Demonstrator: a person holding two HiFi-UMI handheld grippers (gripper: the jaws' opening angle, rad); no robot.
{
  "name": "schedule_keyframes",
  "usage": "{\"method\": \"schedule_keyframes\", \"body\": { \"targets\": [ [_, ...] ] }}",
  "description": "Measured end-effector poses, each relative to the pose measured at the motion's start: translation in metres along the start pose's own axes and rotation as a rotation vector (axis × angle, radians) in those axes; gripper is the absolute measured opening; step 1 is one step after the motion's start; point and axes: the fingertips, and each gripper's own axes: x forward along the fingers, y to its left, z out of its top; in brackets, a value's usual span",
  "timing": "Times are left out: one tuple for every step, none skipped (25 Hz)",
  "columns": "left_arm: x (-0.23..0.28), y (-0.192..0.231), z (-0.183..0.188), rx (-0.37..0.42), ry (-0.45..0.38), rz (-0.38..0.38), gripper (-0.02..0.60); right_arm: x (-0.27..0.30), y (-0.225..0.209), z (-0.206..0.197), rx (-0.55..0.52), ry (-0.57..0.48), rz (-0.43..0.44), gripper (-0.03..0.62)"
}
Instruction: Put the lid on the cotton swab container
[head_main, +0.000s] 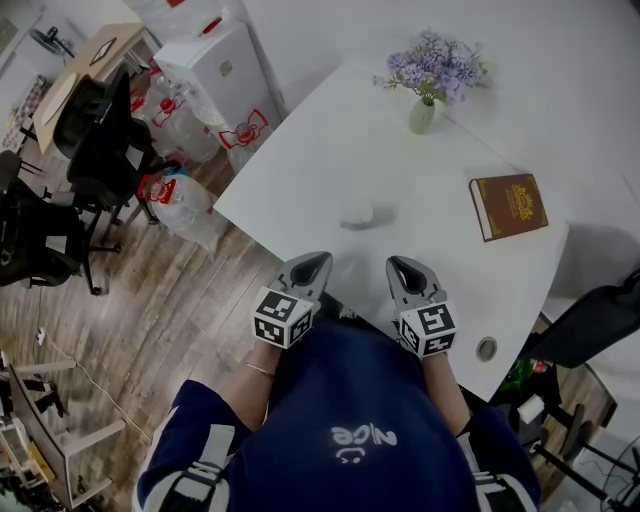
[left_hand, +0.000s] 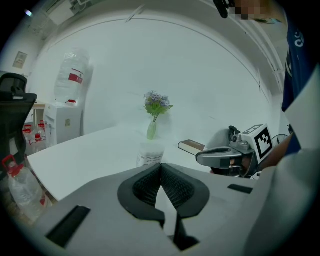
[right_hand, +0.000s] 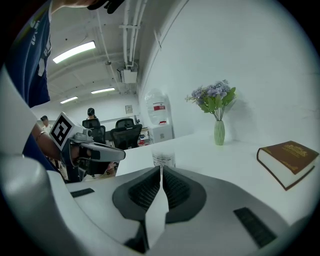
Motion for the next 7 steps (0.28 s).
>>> {"method": "schedule_keyframes", "body": {
  "targets": [
    [-0.0003,-0.0002,-0.0002,0.001,0.002,-0.003,0.02,0.0001,0.0011,0.0,-0.003,0.001,0.002,0.055],
    [-0.0006,-0.0003,-0.0005,0.001,0.003,-0.005,0.02,0.0003,0.0025,-0.0001,-0.008,0.002,0.004,0.055],
    [-0.0008,-0.0003,-0.0009,0.001,0.005,-0.007,0.02,0.0004,0.0039,-0.0002,-0.014,0.004,0.006,0.055],
    [-0.0009,-0.0005,-0.0011,0.001,0.006,-0.009,0.02,0.0003,0.0051,-0.0004,-0.019,0.005,0.008,0.055],
    [-0.001,-0.0007,-0.0012,0.001,0.006,-0.01,0.02,0.0001,0.006,-0.0006,-0.022,0.006,0.009,0.055],
    [-0.0009,-0.001,-0.0011,0.001,0.006,-0.011,0.02,-0.0001,0.0066,-0.0008,-0.024,0.007,0.01,0.055],
    [-0.0008,-0.0013,-0.001,0.001,0.006,-0.012,0.02,-0.0004,0.0071,-0.001,-0.025,0.008,0.011,0.055]
  ]
}}
